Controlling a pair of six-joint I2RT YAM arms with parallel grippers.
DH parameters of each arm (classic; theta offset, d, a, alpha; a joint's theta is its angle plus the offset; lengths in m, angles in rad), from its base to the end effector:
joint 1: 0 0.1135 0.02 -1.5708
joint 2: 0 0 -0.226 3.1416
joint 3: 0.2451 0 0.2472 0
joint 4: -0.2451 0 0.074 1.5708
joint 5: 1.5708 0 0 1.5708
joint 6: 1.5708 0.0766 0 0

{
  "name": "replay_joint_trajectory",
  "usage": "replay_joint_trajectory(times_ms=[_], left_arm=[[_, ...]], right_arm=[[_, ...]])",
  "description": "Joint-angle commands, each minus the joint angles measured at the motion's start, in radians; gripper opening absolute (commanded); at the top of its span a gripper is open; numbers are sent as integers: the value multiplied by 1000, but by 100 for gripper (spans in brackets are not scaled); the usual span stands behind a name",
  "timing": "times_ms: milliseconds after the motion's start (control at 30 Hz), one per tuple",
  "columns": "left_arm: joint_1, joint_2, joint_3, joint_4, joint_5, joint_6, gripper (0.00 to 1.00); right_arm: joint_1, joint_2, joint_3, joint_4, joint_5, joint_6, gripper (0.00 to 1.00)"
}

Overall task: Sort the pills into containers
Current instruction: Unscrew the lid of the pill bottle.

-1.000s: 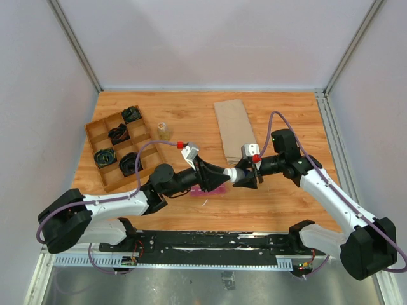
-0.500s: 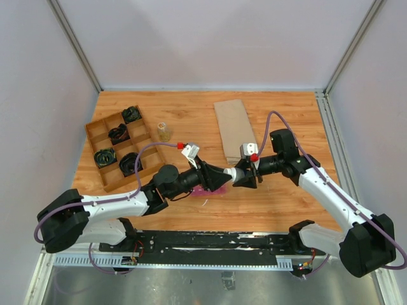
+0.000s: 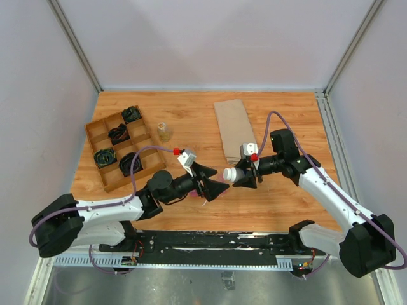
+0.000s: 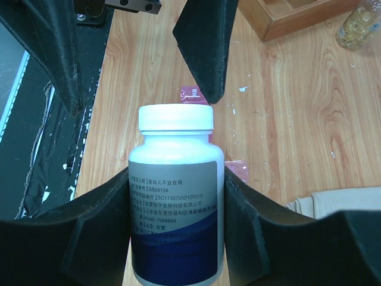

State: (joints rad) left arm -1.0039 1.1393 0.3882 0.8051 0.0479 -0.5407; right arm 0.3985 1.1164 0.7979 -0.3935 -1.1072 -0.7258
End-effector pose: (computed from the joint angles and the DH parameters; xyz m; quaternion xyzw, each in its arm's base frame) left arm 0.1537 -0.2483 0.2071 0.1747 0.6652 -0.5182 0.5084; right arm 0.2032 0.1599 0.2277 -0.5974 0.5377 0.4139 0.4273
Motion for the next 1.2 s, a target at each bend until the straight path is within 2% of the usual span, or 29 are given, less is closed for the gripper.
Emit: replay_joint_trajectory(times_ms=[0,133,267,333,467,600,733,867,1167], left_arm=[[-5,-55,-79,77,50,135,99],[-4,-132,-177,186,109,294,99],[-4,-200,-235,211,185,595,99],[8,-199,-249,235,227,685,99],[107,-147,-226,306,420,671,99],[158,-79,-164,340,517,670,99],[165,-2,-65,264,547,697,99],[165,67,7,211,557,706,93],[165,105,39,201,561,691,77]], right_arm=[[-10,-17,23,-7,-22,-2,1],[-10,-17,22,-13,-35,-11,1],[-10,-18,22,-23,-48,-25,1],[-10,-19,22,-32,-55,-38,1],[-10,-24,23,-50,-76,-59,1],[-10,-23,23,-53,-80,-64,1],[-10,-24,23,-54,-80,-66,1],[-10,-26,23,-55,-83,-67,1],[-10,-24,23,-54,-89,-67,1]])
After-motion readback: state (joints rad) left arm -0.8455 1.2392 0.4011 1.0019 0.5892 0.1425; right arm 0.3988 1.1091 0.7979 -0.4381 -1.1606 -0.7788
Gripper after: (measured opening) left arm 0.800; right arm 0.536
